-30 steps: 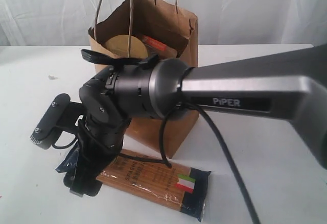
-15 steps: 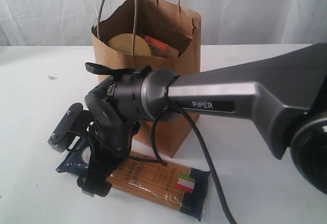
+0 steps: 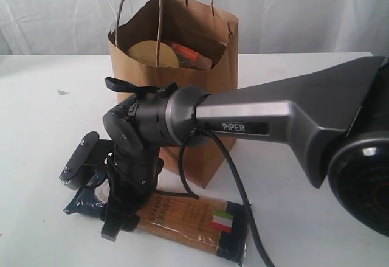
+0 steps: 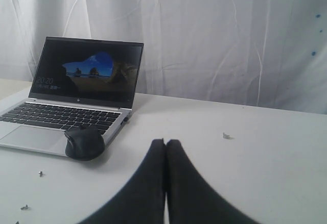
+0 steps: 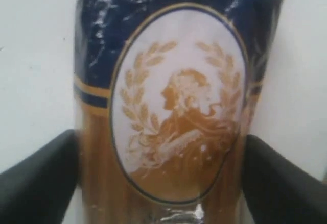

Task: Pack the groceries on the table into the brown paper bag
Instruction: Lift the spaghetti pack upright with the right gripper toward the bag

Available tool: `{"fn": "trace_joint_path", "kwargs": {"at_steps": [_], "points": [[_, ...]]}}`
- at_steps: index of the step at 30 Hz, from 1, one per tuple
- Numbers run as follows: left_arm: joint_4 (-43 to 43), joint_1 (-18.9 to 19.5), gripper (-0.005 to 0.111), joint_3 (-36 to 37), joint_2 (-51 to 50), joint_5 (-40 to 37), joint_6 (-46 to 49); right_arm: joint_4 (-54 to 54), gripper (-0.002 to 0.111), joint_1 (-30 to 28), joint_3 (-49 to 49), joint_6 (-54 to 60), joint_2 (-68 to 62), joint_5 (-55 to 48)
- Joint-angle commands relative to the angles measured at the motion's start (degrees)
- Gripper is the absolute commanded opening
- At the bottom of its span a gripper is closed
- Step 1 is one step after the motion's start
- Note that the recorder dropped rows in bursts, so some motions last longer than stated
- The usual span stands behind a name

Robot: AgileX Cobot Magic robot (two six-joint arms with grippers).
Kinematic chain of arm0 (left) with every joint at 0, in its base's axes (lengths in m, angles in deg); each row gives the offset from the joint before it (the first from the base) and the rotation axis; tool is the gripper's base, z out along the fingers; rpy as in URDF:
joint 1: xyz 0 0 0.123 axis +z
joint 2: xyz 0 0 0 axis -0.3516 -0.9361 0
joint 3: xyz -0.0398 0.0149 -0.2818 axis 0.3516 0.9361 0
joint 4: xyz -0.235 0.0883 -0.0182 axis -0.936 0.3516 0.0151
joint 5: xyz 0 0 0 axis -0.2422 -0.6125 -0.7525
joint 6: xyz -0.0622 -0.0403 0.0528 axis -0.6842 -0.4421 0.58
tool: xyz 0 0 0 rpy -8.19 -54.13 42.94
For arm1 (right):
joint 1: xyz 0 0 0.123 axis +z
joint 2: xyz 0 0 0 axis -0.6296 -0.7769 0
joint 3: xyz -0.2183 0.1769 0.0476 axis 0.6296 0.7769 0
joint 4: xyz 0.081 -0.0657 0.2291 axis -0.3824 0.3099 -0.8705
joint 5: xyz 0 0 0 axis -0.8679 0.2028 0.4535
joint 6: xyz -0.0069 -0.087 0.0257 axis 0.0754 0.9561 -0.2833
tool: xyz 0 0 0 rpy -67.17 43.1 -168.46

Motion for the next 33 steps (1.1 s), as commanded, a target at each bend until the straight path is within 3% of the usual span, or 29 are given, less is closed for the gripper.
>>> {"fn": "trace_joint_path", "kwargs": {"at_steps": [1,4,5,19,27,33], "points": [[0.16,-0.43,0.0,0.0,0.27,0.63,0.18,-0.66,0.038,-0.19,0.42,0.75,-1.12,-4.08],[0.16,-0.43,0.0,0.0,0.27,0.63,0.18,-1.76,0.002,-0.19,0.42,0.75,-1.12,-6.76],[0.16,-0.43,0.0,0.0,0.27,0.63,0.18,-2.06,0.0,-0.19,0.42,0.75,-0.97,-7.12],[0.16,-0.43,0.0,0.0,0.27,0.63,0.18,-25.36,0.0,-0.19,0.42,0.75,7.71,1.49],[0.16,-0.43,0.0,0.0,0.27,0.63,0.18,-25.68,0.0,2.75,0.42,-1.34,15.19,5.07],[0.16,-0.43,0.0,0.0,0.27,0.63,0.18,-24.02,0.0,9.78,0.52,-1.79,21.77,4.09]]}}
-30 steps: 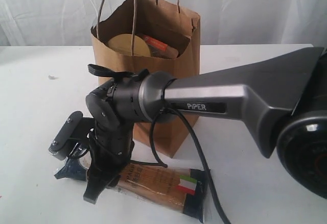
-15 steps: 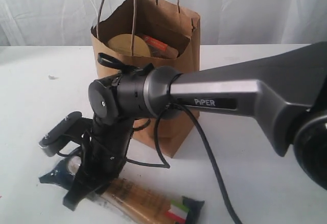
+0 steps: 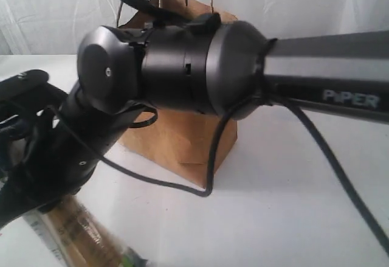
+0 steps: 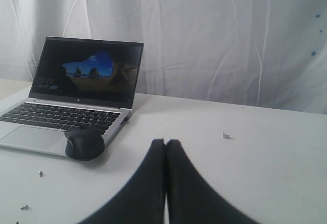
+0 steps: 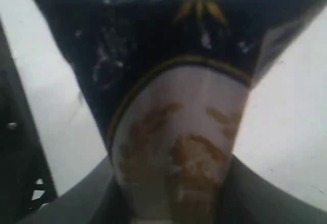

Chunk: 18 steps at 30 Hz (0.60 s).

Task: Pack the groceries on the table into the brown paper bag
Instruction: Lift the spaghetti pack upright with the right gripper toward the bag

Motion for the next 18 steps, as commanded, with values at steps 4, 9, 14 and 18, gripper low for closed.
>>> {"fn": "trace_joint_path", "kwargs": {"at_steps": [4,9,14,18], "points": [[0.16,-0.43,0.0,0.0,0.27,0.63,0.18,6.15,0.0,8.91,-0.08,-6.13,10.23,0.89],[0.16,-0.43,0.0,0.0,0.27,0.63,0.18,21.17,0.0,11.45,-0.08,-19.53,16.23,0.46],[0.16,-0.43,0.0,0.0,0.27,0.63,0.18,43.2,0.0,11.58,-0.08,-35.07,22.3,-2.07],[0.16,-0.43,0.0,0.0,0.27,0.63,0.18,64.62,0.0,11.58,-0.08,-50.4,28.41,-4.99]]}}
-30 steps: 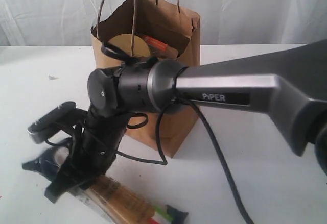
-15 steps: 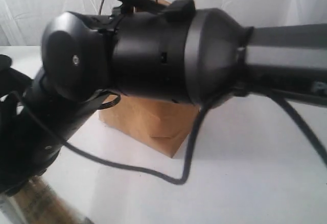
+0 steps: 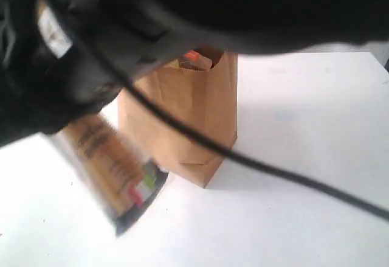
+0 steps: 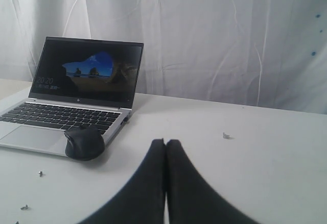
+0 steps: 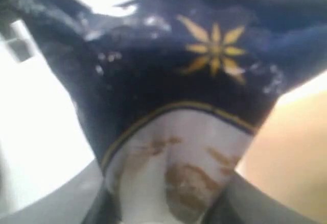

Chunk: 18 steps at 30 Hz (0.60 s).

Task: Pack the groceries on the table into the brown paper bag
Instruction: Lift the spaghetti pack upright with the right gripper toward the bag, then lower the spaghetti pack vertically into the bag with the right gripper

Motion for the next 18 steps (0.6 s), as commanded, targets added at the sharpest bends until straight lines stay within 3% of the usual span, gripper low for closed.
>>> {"fn": "trace_joint_path", "kwargs": {"at_steps": [1,7,10,18], "points": [[0.16,-0.43,0.0,0.0,0.27,0.63,0.18,24.41,0.0,-0.06,-0.56,-17.54,8.67,0.09],[0.16,-0.43,0.0,0.0,0.27,0.63,0.18,44.04,0.0,-0.06,-0.56,-32.16,20.38,-3.74],[0.16,-0.43,0.0,0.0,0.27,0.63,0.18,53.12,0.0,-0.06,-0.56,-39.89,22.76,0.88],[0.16,-0.43,0.0,0.0,0.27,0.63,0.18,70.98,0.0,-0.06,-0.56,-41.01,16.7,12.15]]}}
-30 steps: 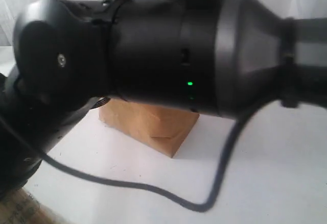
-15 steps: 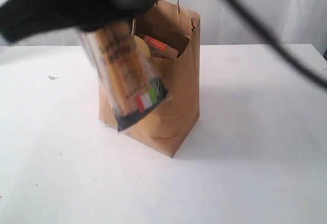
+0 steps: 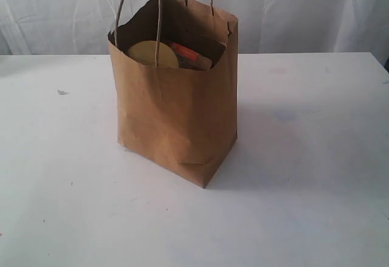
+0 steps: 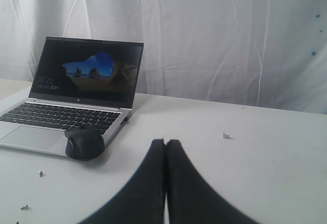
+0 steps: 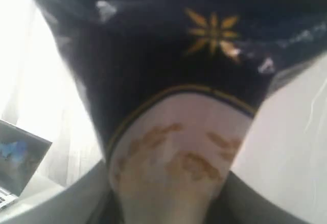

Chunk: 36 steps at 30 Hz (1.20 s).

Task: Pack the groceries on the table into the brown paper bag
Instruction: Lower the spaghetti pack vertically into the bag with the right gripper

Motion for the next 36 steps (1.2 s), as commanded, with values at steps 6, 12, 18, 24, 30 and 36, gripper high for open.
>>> {"fn": "trace_joint_path", "kwargs": {"at_steps": [6,12,18,24,30,36], "points": [[0.16,-0.43,0.0,0.0,0.27,0.63,0.18,18.27,0.0,-5.18,-0.56,-2.6,-9.11,1.45],[0.16,-0.43,0.0,0.0,0.27,0.63,0.18,16.22,0.0,-17.25,-0.56,-17.17,-10.77,9.59],[0.16,-0.43,0.0,0.0,0.27,0.63,0.18,11.13,0.0,-22.37,-0.56,-16.38,-12.55,17.01],[0.16,-0.43,0.0,0.0,0.27,0.63,0.18,11.13,0.0,-22.67,-0.56,-16.38,-15.98,21.29],[0.16,-0.43,0.0,0.0,0.27,0.63,0.18,11.8,0.0,-22.96,1.36,-15.09,-19.28,20.66],[0.16,-0.43,0.0,0.0,0.27,0.63,0.18,11.51,0.0,-24.07,3.15,-15.32,-20.08,23.22]]}}
